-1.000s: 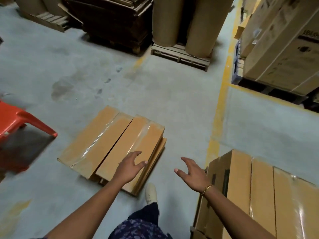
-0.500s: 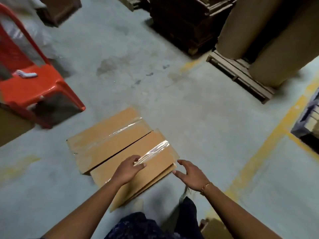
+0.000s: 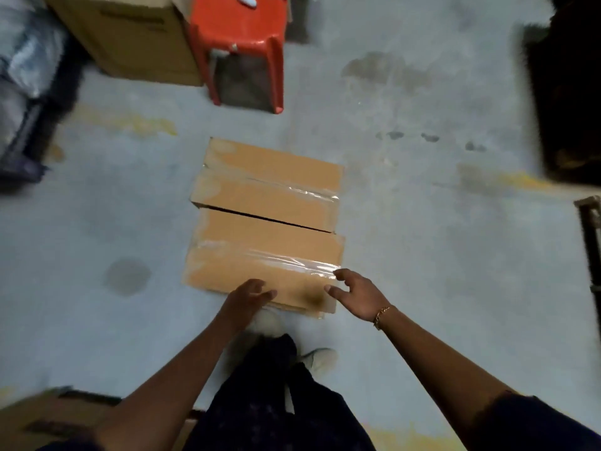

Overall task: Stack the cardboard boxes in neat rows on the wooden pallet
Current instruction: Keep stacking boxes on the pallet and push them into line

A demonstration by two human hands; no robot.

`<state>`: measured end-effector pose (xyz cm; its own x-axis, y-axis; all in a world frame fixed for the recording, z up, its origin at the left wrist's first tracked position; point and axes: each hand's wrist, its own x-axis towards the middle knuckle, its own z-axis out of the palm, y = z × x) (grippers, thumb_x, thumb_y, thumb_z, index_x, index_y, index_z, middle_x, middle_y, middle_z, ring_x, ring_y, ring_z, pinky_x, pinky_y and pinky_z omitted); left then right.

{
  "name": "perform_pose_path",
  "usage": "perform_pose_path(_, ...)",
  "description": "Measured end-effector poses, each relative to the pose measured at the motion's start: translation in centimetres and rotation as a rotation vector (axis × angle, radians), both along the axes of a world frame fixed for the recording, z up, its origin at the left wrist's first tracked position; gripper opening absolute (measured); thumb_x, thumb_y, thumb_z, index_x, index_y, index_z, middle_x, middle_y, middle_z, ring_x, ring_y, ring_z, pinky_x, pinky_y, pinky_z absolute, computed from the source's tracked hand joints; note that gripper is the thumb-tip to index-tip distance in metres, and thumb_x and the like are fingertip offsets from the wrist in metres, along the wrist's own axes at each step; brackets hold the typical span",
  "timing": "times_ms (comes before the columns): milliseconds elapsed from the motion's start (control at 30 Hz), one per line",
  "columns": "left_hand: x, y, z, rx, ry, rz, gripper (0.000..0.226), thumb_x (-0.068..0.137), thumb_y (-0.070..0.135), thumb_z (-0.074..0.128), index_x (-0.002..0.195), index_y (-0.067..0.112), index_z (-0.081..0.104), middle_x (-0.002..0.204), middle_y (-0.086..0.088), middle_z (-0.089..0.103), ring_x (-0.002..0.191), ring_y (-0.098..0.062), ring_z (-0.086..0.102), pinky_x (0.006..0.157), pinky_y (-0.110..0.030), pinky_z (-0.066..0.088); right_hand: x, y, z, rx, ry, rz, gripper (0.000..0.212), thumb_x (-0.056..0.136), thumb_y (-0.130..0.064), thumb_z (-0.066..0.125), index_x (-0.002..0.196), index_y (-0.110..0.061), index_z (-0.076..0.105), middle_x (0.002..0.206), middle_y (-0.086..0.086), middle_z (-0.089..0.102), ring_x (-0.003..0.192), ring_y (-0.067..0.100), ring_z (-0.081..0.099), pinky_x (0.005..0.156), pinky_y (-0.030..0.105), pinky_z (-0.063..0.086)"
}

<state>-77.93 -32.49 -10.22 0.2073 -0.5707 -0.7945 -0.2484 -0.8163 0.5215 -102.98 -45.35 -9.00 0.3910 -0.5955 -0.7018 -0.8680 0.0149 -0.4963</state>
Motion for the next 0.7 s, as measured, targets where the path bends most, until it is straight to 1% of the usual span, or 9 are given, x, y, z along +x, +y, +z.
perform_pose_path(100, -1.0, 0.9, -1.6, 0.039, 0.005, 0.116, 0.109, 0.052, 0.081, 0.052, 0.14, 0.017, 0.058, 0.142, -0.004, 0.061, 0.131, -0.025, 0.056, 0.1, -0.031, 0.041, 1.2, -2.9, -1.7, 0.023, 0.02, 0.089, 0.055, 0.098, -0.046, 0.061, 0.145, -0.019, 0.051, 0.147, -0.001, 0.055, 0.13, 0.021, 0.054, 0.106, 0.031, 0.042)
perform_pose_path(200, -2.1, 0.9, -4.1, 0.1, 0.06, 0.224, 0.086, 0.076, 0.066, 0.064, 0.143, 0.014, 0.055, 0.146, -0.007, 0.057, 0.135, -0.028, 0.052, 0.104, -0.032, 0.039, 2.6, -5.6, -4.3, 0.025, 0.03, 0.163, 0.054, 0.098, -0.045, 0.061, 0.144, -0.017, 0.052, 0.145, 0.001, 0.056, 0.128, 0.023, 0.055, 0.105, 0.033, 0.043)
perform_pose_path(333, -4.2, 0.7, -8.5, 0.091, 0.038, 0.372, 0.083, 0.063, 0.078, 0.05, 0.121, 0.021, 0.066, 0.126, -0.001, 0.067, 0.123, -0.029, 0.059, 0.105, -0.041, 0.045, 4.0, -8.1, -8.5, 0.088, 0.06, 0.233, 0.062, 0.095, -0.053, 0.062, 0.146, -0.019, 0.05, 0.145, 0.0, 0.056, 0.129, 0.022, 0.055, 0.107, 0.034, 0.043)
perform_pose_path(367, -5.1, 0.3, -9.2, 0.098, 0.042, 0.423, 0.082, 0.064, 0.077, 0.05, 0.122, 0.021, 0.065, 0.126, 0.0, 0.066, 0.123, -0.028, 0.059, 0.103, -0.039, 0.045, 4.3, -8.7, -9.6, 0.11, 0.069, 0.26, 0.061, 0.095, -0.052, 0.063, 0.145, -0.019, 0.051, 0.145, 0.0, 0.056, 0.129, 0.022, 0.055, 0.106, 0.033, 0.043)
perform_pose_path(467, -8.4, -1.0, -12.5, 0.102, 0.108, 0.725, 0.066, 0.081, 0.053, 0.062, 0.135, 0.015, 0.059, 0.129, -0.003, 0.062, 0.121, -0.024, 0.058, 0.09, -0.029, 0.046, 5.4, -10.6, -13.6, 0.135, 0.075, 0.329, 0.058, 0.095, -0.045, 0.066, 0.144, -0.018, 0.051, 0.144, 0.001, 0.057, 0.128, 0.021, 0.056, 0.1, 0.026, 0.042)
perform_pose_path(533, -10.7, -1.8, -16.0, 0.064, 0.087, 0.929, 0.04, 0.091, 0.038, 0.069, 0.126, 0.019, 0.06, 0.131, -0.006, 0.064, 0.119, -0.026, 0.06, 0.095, -0.035, 0.05, 6.3, -12.0, -16.8, 0.102, 0.084, 0.394, 0.06, 0.094, -0.04, 0.067, 0.146, -0.018, 0.049, 0.148, 0.002, 0.052, 0.132, 0.022, 0.053, 0.1, 0.022, 0.038)
perform_pose_path(600, -13.2, -2.7, -19.8, 0.082, 0.082, 1.145, 0.02, 0.098, 0.026, 0.068, 0.113, 0.023, 0.056, 0.126, -0.011, 0.064, 0.115, -0.029, 0.061, 0.097, -0.04, 0.048, 6.8, -13.3, -20.1, 0.037, 0.09, 0.467, 0.062, 0.093, -0.041, 0.068, 0.147, -0.018, 0.048, 0.151, 0.004, 0.048, 0.136, 0.024, 0.048, 0.108, 0.028, 0.038)
perform_pose_path(667, -15.6, -3.7, -23.6, 0.103, 0.094, 1.374, 0.027, 0.101, 0.029, 0.065, 0.121, 0.015, 0.054, 0.124, -0.011, 0.06, 0.11, -0.026, 0.056, 0.091, -0.037, 0.043, 6.9, -14.4, -23.1, -0.026, 0.087, 0.509, 0.063, 0.091, -0.043, 0.069, 0.147, -0.019, 0.049, 0.151, 0.005, 0.046, 0.137, 0.027, 0.047, 0.114, 0.039, 0.039)
perform_pose_path(700, -16.6, -4.3, -25.3, 0.113, 0.072, 1.463, 0.044, 0.1, 0.04, 0.064, 0.131, 0.012, 0.053, 0.128, -0.01, 0.059, 0.113, -0.027, 0.056, 0.094, -0.038, 0.043, 6.9, -14.8, -24.3, -0.058, 0.08, 0.521, 0.063, 0.091, -0.043, 0.069, 0.146, -0.019, 0.05, 0.151, 0.005, 0.047, 0.136, 0.028, 0.047, 0.113, 0.042, 0.04)
